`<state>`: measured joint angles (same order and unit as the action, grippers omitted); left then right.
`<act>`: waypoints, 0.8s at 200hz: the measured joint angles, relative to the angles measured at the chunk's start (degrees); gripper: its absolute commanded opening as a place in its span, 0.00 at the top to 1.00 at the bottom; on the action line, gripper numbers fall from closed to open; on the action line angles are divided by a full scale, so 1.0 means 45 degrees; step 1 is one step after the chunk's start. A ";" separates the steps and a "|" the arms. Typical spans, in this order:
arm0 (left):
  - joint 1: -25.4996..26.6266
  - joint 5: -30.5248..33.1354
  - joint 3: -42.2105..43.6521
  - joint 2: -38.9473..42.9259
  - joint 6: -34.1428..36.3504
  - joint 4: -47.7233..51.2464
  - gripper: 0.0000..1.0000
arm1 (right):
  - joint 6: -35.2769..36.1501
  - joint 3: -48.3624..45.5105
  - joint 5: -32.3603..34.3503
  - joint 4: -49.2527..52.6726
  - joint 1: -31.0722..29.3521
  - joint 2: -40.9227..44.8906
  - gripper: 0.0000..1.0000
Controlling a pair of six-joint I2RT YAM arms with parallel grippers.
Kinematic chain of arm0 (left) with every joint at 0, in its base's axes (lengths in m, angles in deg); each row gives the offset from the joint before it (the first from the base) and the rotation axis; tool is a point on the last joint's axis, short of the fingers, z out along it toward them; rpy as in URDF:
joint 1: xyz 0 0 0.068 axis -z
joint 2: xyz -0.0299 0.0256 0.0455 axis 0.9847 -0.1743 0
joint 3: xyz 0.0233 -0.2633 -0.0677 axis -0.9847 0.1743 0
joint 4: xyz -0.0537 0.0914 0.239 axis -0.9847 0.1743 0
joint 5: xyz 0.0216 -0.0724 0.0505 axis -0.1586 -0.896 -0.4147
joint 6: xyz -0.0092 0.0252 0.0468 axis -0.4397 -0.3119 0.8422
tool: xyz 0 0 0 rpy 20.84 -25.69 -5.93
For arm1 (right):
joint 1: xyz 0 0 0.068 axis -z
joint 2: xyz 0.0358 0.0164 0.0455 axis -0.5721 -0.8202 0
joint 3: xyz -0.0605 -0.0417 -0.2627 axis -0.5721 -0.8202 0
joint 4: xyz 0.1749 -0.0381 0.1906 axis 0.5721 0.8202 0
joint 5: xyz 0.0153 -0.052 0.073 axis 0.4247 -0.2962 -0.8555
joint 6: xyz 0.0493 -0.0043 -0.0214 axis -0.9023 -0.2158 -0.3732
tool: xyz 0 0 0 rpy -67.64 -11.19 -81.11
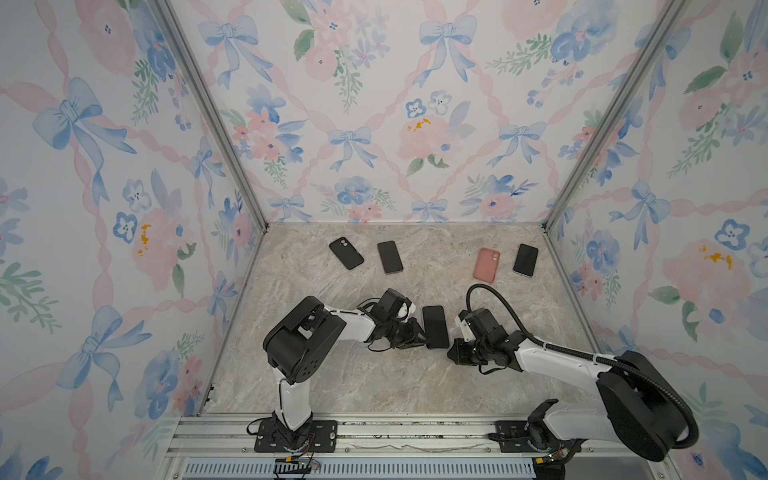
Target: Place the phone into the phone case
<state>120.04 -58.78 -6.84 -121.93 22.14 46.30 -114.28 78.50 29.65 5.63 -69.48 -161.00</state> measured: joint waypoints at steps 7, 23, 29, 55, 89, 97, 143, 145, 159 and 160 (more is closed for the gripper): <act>0.0000 -0.0005 -0.0034 -0.0010 0.0005 0.0053 0.73 | 0.0010 0.0049 -0.0097 0.0063 0.0073 -0.0034 0.82; 0.0000 0.0005 -0.0073 -0.0010 0.0005 0.0141 0.73 | 0.0053 0.0151 -0.0238 0.0423 0.0253 0.0029 0.79; 0.0000 0.0005 -0.0078 -0.0010 0.0010 0.0160 0.72 | 0.0092 0.0180 -0.0238 0.0651 0.0340 0.0136 0.79; 0.0000 0.0000 -0.0087 0.0039 0.0053 0.0219 0.69 | 0.0058 0.0369 -0.0209 0.1685 0.1015 0.0971 0.72; -0.0087 -0.0165 -0.0083 0.0087 0.0019 0.0301 0.65 | -0.0495 0.1389 -0.0087 0.2132 0.1433 0.1273 0.66; -0.0136 -0.0248 -0.0073 0.0087 -0.0053 0.0287 0.64 | -0.0646 0.1554 -0.0151 0.2123 0.1520 0.1209 0.65; -0.0248 -0.0437 -0.0034 0.0083 -0.0491 0.0287 0.68 | -0.1044 0.1724 -0.0816 0.1880 0.1647 -0.0024 0.62; -0.0248 -0.0437 -0.0034 0.0083 -0.0481 0.0287 0.68 | -0.1044 0.1724 -0.0850 0.1855 0.1661 -0.0087 0.62; -0.0248 -0.0447 -0.0034 0.0083 -0.0539 0.0287 0.70 | -0.1044 0.1724 -0.1171 0.1617 0.1753 -0.0525 0.61; -0.0248 -0.0447 -0.0034 0.0083 -0.0544 0.0287 0.70 | -0.1044 0.1724 -0.1200 0.1588 0.1758 -0.0559 0.61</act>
<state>118.92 -60.79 -6.99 -121.56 19.69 47.59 -118.98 86.26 24.25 12.78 -61.57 -163.51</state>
